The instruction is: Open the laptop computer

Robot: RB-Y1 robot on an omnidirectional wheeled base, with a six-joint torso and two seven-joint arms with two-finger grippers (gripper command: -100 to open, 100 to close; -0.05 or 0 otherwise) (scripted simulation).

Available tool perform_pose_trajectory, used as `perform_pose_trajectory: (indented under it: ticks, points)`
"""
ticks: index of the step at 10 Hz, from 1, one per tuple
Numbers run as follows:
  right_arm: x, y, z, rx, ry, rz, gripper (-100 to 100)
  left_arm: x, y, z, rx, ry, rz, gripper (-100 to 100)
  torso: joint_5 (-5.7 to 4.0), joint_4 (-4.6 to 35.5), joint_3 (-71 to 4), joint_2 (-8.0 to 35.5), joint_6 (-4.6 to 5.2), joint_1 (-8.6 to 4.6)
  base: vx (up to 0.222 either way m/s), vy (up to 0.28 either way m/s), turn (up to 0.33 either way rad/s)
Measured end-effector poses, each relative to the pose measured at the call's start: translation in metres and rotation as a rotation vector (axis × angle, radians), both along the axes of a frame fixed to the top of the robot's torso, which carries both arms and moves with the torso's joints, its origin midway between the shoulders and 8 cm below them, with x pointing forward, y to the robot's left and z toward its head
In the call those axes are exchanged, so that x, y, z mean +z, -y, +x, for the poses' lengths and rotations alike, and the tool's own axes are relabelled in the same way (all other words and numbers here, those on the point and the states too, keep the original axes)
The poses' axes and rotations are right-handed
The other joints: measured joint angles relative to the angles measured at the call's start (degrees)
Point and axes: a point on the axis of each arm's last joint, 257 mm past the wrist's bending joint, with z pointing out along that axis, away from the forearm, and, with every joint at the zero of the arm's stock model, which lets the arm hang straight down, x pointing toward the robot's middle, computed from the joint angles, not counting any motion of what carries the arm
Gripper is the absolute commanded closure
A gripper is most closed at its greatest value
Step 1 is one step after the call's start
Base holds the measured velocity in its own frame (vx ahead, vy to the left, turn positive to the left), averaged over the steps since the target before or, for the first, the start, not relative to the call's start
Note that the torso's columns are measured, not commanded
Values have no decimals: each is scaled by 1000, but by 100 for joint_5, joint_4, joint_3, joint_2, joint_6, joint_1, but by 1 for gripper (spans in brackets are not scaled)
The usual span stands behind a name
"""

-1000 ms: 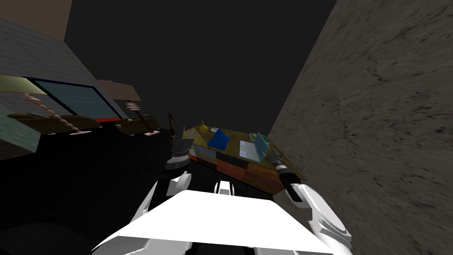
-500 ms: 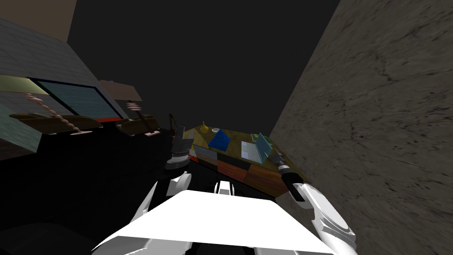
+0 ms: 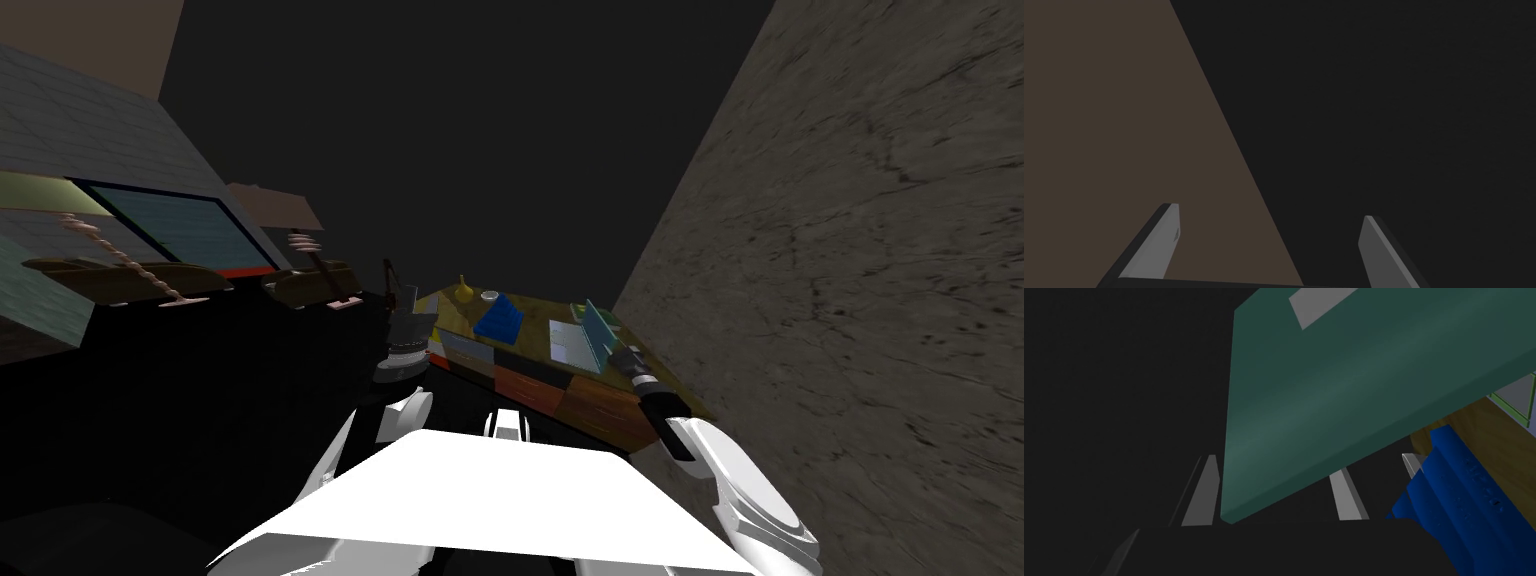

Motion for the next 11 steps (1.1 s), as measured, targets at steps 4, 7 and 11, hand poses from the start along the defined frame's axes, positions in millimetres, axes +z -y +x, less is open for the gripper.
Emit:
perform_pose_trajectory:
  ticks: [4, 7, 11]
  points:
    - [-9, -2, -11, 3, -48, -158, 100, 0, 0, 0, 0, 0, 0, 0, 4, 28, 16, 29, 10, -20, 43, 76, 8]
    - [-14, -1, -17, 2, -73, -239, 100, 0, 0, 0, 0, 0, 0, 0, 13, 40, 25, 46, 3, -8, 24, 33, 7]
    - [-32, -11, -20, -13, -112, -367, 100, 0, 0, 0, 0, 0, 0, 0, 16, 37, 20, 36, 1, 8, 7, 25, 34]
